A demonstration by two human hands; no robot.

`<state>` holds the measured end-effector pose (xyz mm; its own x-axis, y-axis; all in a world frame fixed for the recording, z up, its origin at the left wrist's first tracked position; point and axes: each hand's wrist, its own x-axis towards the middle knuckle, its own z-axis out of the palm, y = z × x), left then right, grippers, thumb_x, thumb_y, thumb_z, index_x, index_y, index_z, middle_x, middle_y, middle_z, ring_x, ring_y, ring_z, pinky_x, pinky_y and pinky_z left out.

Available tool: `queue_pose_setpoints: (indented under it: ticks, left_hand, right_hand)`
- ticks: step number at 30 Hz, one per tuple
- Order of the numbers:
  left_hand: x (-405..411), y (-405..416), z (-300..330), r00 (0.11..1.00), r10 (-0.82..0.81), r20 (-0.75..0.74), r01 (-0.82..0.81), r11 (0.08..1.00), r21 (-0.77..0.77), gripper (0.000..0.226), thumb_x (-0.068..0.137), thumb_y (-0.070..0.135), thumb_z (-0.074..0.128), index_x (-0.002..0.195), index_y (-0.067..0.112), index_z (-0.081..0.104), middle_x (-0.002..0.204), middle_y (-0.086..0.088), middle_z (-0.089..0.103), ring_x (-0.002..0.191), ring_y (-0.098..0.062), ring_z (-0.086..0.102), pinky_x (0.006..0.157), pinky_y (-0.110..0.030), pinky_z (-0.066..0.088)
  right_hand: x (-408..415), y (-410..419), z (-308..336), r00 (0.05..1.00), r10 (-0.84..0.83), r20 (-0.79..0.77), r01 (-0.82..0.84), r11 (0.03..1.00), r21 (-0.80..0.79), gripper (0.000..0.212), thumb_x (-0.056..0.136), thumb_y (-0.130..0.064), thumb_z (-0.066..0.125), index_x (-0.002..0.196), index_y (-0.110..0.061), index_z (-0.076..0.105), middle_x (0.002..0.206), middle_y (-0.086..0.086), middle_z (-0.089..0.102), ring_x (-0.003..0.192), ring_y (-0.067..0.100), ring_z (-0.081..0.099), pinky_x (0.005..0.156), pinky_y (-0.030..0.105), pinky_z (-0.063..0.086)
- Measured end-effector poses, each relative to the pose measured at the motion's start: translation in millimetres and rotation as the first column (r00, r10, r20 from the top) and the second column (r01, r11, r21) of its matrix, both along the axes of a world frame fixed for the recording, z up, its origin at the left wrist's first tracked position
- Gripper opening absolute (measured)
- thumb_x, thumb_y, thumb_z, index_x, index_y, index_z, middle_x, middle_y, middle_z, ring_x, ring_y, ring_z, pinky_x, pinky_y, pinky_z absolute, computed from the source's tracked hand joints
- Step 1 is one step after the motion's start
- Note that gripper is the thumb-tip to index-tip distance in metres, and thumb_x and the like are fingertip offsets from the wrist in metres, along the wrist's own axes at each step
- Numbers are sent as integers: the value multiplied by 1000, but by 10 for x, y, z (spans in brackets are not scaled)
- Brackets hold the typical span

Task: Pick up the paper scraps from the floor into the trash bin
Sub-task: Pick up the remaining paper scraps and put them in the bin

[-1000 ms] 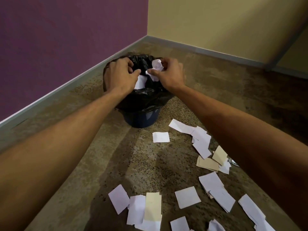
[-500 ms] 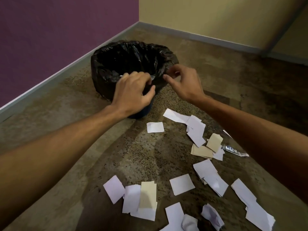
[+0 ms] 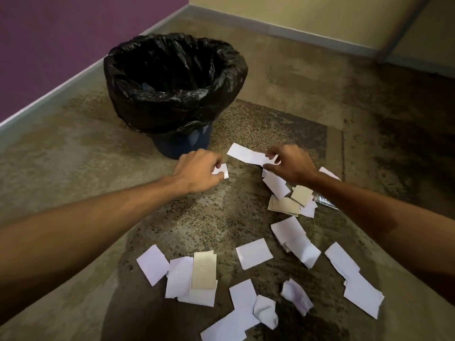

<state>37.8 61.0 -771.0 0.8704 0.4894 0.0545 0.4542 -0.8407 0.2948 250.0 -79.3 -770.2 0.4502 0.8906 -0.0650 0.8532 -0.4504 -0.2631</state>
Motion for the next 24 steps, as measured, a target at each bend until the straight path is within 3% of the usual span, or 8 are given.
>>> queue_pose_setpoints:
  ticks: [7, 12, 19, 24]
  left_hand:
    - [210, 64, -349, 992, 38, -117, -39, 999, -2, 45, 86, 37, 60, 127, 19, 56, 125, -4, 60, 110, -24, 57, 84, -37, 50]
    - [318, 141, -593, 971, 55, -231, -68, 997, -48, 69, 84, 49, 64, 143, 25, 38, 138, -7, 47, 125, -27, 44, 98, -40, 39]
    - [404, 248, -739, 896, 84, -436, -101, 995, -15, 78, 95, 57, 40, 153, 14, 10, 160, -11, 15, 147, -30, 11, 116, -51, 17]
    - [419, 283, -764, 913, 85, -399, -81, 996, 27, 70, 93, 45, 54, 150, 16, 25, 150, -10, 34, 138, -28, 32, 112, -48, 29]
  right_hand:
    - [137, -192, -314, 995, -100, 9, 101, 982, -161, 53, 82, -47, 70, 127, -21, 60, 125, 3, 66, 109, 26, 64, 88, 42, 53]
    - [154, -282, -473, 992, -115, 43, 123, 959, -255, 67, 81, -54, 69, 137, -20, 53, 135, 5, 61, 121, 28, 58, 92, 42, 52]
    - [123, -298, -646, 988, -128, 84, 147, 942, -302, 64, 84, -54, 65, 133, -15, 51, 132, 10, 58, 120, 31, 56, 90, 41, 48]
    - [124, -264, -675, 982, -190, -2, 184, 950, -253, 73, 78, -50, 74, 136, -15, 47, 131, 11, 59, 119, 32, 56, 90, 41, 50]
